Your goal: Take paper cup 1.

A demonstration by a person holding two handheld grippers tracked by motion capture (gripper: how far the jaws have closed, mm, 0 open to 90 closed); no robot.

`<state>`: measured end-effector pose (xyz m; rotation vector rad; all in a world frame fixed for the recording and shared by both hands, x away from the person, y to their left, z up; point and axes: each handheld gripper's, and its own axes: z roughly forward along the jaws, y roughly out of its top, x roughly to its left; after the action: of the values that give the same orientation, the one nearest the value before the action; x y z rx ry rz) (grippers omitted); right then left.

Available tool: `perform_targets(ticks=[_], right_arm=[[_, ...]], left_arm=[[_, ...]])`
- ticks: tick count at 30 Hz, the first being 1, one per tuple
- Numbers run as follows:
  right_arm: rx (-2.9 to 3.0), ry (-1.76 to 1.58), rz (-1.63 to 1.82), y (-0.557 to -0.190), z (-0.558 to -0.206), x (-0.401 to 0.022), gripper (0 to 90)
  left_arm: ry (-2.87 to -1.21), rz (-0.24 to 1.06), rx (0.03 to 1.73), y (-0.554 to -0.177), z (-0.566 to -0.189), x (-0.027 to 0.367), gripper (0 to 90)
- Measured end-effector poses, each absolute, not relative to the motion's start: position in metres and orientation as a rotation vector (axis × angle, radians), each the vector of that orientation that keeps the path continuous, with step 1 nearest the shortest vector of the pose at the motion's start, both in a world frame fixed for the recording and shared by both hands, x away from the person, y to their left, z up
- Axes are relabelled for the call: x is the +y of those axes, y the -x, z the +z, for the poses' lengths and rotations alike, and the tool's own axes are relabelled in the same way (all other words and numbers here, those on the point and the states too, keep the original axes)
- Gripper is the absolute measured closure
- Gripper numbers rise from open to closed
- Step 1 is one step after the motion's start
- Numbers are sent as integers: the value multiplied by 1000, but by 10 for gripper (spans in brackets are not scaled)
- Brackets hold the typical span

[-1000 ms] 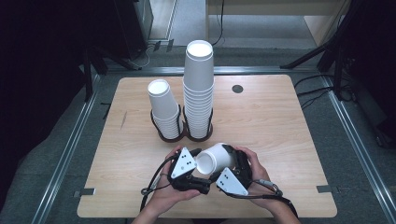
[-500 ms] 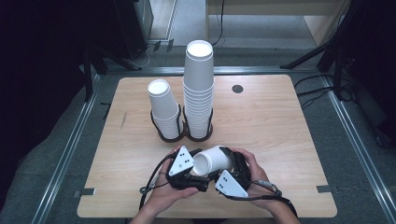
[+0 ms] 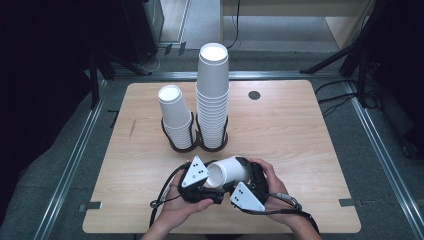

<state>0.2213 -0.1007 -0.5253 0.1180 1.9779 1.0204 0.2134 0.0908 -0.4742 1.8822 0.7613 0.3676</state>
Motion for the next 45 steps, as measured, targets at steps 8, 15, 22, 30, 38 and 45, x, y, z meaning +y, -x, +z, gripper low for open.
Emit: perform_targets(ticks=[8, 15, 22, 30, 38, 45], right_arm=[[1985, -178, 1057, -222, -523, -101, 59], [1985, -219, 1071, -218, -515, -106, 4], [1983, -279, 1094, -209, -507, -118, 0], [1985, -440, 1138, -200, -509, -140, 12], [1925, -845, 1338, -198, -505, -154, 31], [1830, -1097, 1503, -199, -493, -156, 31]], left_arm=[[-1841, 345, 775, -217, -476, 98, 229], [-1796, 353, 781, -218, -475, 107, 233], [-1759, 368, 796, -219, -477, 110, 229], [-1779, 410, 795, -216, -480, 104, 229], [-1745, 463, 795, -215, -484, 104, 230], [-1711, 510, 817, -217, -487, 109, 228]])
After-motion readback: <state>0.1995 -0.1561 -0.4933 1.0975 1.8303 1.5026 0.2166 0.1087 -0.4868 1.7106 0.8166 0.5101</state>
